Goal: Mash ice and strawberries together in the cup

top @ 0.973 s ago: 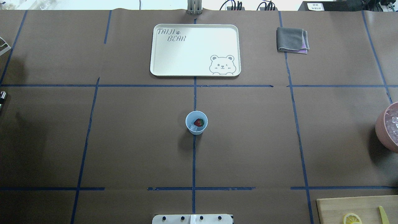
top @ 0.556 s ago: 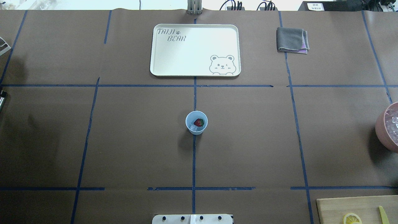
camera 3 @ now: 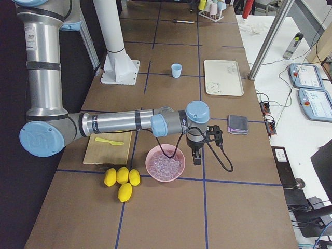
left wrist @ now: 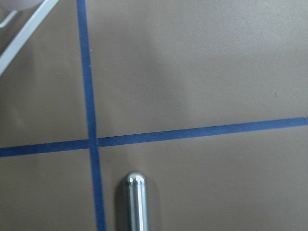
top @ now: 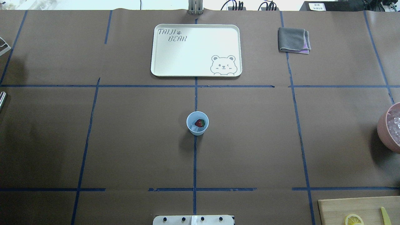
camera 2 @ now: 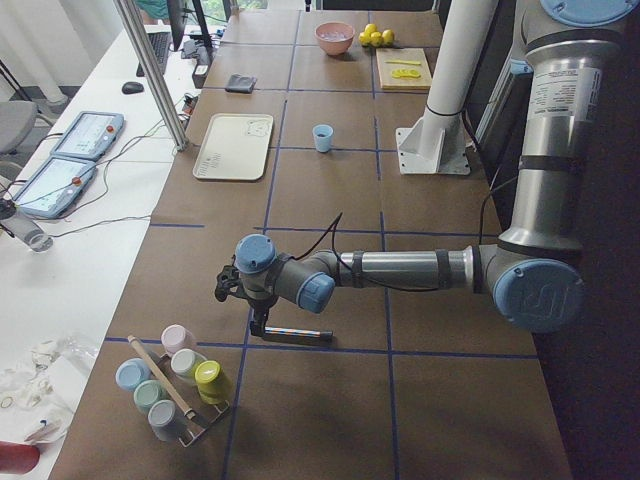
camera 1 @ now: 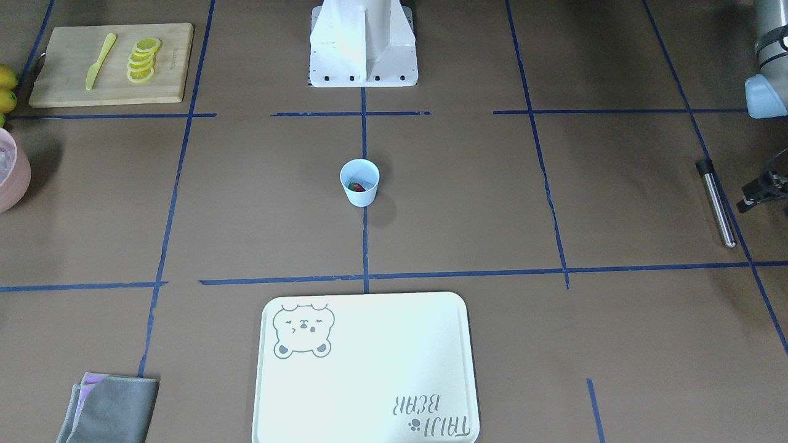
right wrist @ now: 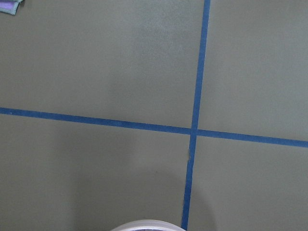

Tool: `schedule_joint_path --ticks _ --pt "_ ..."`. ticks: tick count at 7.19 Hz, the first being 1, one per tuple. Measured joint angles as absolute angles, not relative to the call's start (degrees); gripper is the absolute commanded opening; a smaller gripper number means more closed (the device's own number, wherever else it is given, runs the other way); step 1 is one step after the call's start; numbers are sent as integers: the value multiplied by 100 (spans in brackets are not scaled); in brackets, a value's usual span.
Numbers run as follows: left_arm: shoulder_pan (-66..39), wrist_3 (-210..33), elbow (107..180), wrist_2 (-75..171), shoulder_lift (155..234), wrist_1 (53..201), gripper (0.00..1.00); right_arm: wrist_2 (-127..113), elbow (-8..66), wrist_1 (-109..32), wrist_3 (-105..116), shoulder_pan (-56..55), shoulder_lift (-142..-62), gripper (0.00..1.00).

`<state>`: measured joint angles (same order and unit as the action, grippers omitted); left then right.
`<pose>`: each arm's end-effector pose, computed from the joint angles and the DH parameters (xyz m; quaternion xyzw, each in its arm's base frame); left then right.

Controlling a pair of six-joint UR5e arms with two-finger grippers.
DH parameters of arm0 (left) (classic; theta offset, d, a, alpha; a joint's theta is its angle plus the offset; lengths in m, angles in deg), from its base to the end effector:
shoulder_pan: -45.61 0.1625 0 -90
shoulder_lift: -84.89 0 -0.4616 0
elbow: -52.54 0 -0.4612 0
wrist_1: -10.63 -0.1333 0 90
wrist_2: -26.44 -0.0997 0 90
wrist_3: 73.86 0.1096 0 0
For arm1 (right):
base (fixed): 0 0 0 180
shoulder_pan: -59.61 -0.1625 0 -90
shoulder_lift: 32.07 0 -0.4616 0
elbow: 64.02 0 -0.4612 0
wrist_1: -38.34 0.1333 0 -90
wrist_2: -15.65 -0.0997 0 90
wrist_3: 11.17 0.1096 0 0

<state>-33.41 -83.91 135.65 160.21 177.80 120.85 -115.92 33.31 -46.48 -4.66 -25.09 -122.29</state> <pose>0.0581 -0.6013 0.7036 0.0615 0.3867 0.0601 0.9182 0.0076 -0.5739 0.6259 0.0632 -0.3612 -0.0282 0.9299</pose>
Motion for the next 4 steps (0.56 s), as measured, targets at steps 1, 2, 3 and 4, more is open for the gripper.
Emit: schedule_joint_path --ticks 1,2,3,4 --pt "-3599 -7765 13709 16035 17798 11462 100 -11598 3329 -4648 -465 -2510 -12234 100" --pt "-3778 -7362 13837 16074 17802 10982 100 -11614 3328 -4648 -461 -2511 -12239 100" --pt "-3900 -7107 13950 16174 17799 10588 100 -11637 3328 -4648 -459 -2512 -12240 100" --pt "-4034 -6852 14059 16288 17779 10223 100 -11667 3328 -4648 -456 -2512 -12242 100"
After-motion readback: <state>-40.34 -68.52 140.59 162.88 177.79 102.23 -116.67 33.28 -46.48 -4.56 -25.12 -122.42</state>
